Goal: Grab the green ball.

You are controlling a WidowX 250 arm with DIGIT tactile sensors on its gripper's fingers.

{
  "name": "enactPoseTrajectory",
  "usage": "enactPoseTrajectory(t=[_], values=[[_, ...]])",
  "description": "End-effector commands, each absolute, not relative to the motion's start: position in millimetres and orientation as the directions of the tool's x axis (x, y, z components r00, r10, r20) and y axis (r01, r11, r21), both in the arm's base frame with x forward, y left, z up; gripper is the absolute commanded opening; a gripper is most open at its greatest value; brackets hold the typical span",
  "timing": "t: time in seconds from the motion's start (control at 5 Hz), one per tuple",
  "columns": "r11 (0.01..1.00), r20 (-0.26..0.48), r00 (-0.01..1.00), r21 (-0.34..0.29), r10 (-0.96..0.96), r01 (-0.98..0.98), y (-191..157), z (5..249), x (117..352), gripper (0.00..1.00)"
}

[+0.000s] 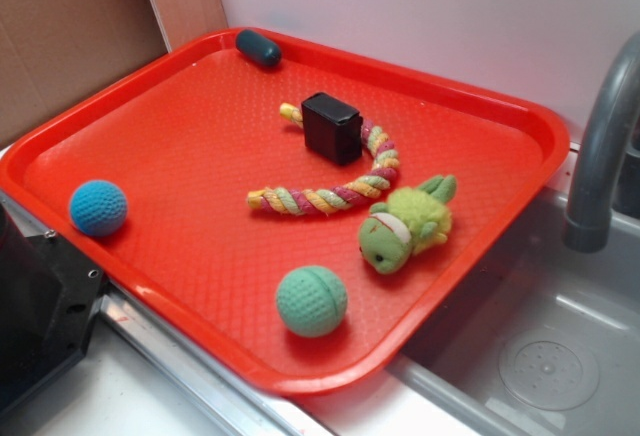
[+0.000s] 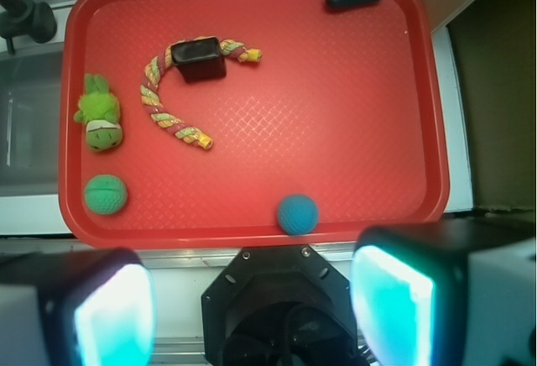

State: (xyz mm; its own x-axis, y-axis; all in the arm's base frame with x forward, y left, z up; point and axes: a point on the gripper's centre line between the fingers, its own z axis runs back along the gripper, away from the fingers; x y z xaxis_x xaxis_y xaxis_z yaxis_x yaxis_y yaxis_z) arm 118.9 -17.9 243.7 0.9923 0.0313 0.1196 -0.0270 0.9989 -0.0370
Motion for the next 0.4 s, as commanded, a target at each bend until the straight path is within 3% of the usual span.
enactPoseTrajectory(t=[0.0, 0.2], values=[[0.999, 0.120, 0.992, -0.037, 0.031, -0.027, -18, 244, 119, 1.00], [0.984, 0.176, 0.971, -0.047, -0.162, 0.172, -52, 206, 127, 1.00]])
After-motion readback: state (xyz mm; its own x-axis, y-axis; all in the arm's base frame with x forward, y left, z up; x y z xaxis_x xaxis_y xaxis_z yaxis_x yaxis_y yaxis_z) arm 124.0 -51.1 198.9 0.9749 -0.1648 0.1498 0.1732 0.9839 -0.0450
